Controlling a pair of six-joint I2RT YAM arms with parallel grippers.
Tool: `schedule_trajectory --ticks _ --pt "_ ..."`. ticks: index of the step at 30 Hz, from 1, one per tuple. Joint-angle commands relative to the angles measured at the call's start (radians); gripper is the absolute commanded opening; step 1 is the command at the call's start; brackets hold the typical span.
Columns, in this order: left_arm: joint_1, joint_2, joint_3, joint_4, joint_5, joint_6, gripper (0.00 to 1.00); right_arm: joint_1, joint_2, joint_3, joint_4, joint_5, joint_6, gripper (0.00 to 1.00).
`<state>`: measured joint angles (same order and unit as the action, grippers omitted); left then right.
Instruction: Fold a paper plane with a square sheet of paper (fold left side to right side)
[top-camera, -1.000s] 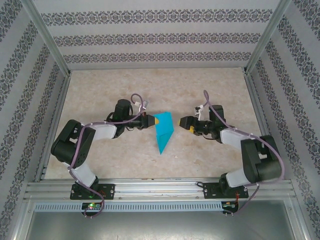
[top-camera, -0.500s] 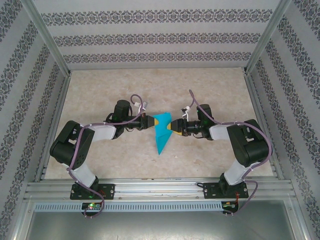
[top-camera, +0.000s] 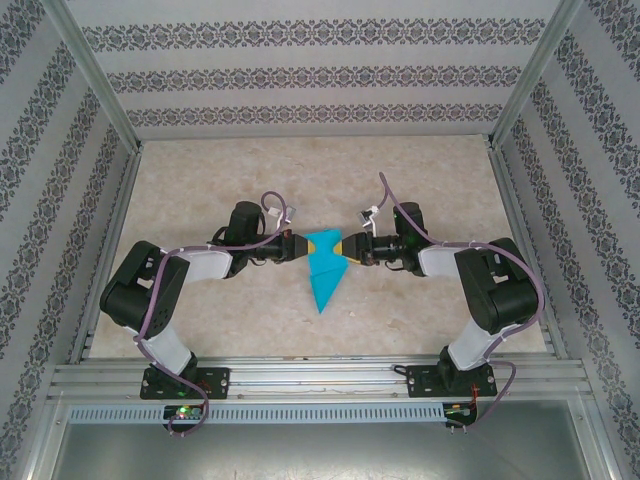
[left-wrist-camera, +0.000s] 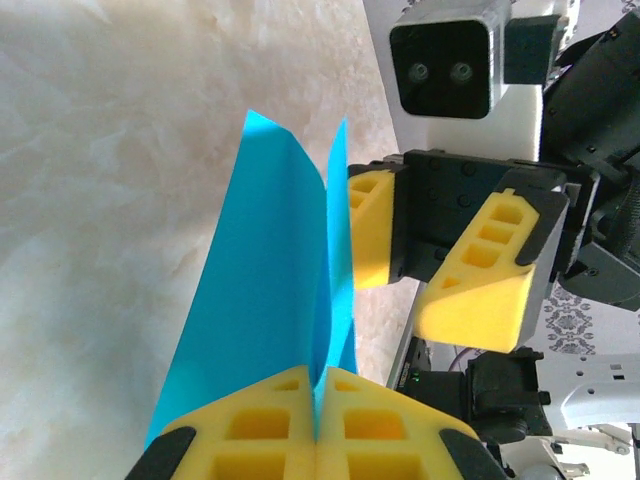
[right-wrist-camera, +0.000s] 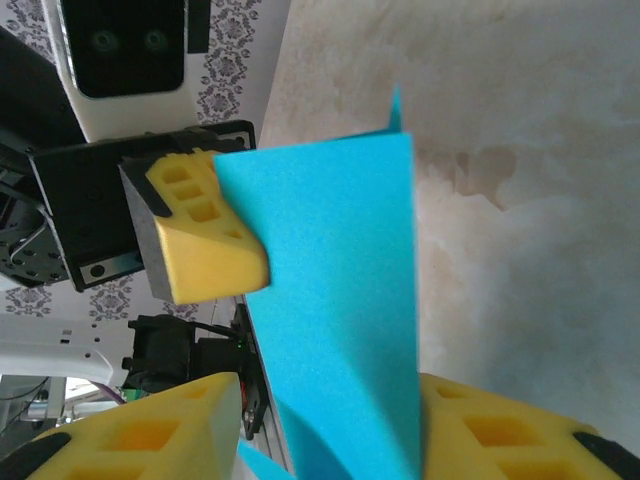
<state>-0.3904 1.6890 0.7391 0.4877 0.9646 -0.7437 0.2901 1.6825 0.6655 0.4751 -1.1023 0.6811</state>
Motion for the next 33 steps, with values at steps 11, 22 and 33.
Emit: schedule_trajectory --ticks 11,22,33 --pt "0.005 0.024 0.008 -0.049 0.017 0.070 0.00 0.003 0.050 0.078 -0.012 -0.008 -0.028 0.37" --pt "0.005 0.053 0.007 -0.072 0.016 0.093 0.00 0.007 0.097 0.101 -0.015 0.042 -0.026 0.21" --pt "0.005 0.075 0.007 -0.061 0.017 0.091 0.00 0.009 0.118 0.118 -0.040 0.061 -0.040 0.09"
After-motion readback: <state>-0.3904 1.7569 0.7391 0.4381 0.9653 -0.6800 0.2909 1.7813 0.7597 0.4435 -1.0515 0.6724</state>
